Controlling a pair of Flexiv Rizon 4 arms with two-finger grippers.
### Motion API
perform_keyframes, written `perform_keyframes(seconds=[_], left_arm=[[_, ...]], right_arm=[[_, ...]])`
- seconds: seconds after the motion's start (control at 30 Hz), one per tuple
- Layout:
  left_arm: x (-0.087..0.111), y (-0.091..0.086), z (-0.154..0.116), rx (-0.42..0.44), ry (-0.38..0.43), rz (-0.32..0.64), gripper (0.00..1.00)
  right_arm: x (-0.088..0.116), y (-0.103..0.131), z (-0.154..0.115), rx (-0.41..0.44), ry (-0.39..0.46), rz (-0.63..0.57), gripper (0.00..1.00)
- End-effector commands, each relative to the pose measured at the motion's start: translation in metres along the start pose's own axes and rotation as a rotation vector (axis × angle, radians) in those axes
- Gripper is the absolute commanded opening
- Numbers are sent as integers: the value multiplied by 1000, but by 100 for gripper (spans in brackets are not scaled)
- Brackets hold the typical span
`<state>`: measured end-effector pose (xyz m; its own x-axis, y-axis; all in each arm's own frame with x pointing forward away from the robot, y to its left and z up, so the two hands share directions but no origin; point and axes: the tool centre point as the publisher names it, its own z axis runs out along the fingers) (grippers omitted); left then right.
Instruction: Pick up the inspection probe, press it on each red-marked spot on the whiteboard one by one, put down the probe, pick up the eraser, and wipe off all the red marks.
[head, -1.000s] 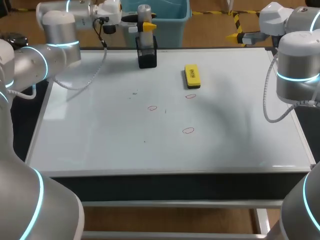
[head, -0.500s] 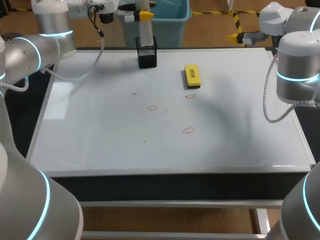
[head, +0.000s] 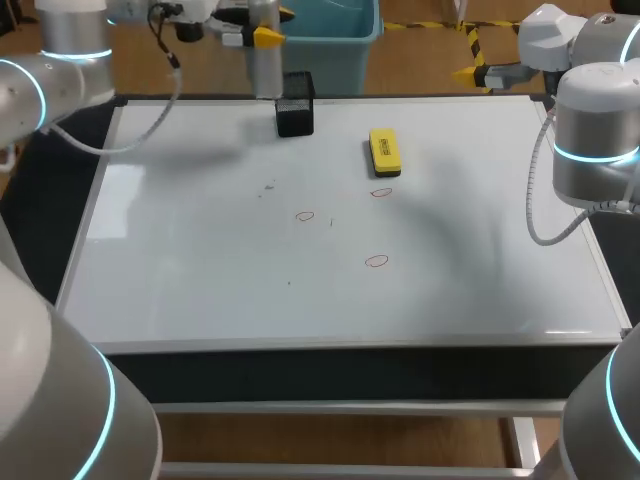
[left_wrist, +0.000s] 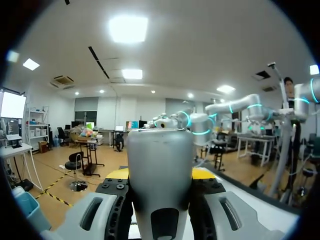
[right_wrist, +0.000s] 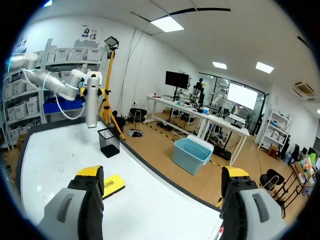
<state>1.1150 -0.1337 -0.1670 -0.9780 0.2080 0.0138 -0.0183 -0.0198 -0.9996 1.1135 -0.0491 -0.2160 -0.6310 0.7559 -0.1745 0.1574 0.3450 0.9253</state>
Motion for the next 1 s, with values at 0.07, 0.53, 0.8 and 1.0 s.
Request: perform_keyframes(seconds=[0.07,0.53,0.8,1.0], left_arm=[[39,-3,-10,-56,-572,7,0],[85,33,-30,-52,-724,-60,0],[88,48,-35,-27,-729,-140,0],[88,48,-35,-27,-729,-140,0]], right_arm=[[0,0,0,1,1,0,100],[0,0,0,1,1,0,100],[0,0,0,1,1,0,100],[0,0,0,1,1,0,100]])
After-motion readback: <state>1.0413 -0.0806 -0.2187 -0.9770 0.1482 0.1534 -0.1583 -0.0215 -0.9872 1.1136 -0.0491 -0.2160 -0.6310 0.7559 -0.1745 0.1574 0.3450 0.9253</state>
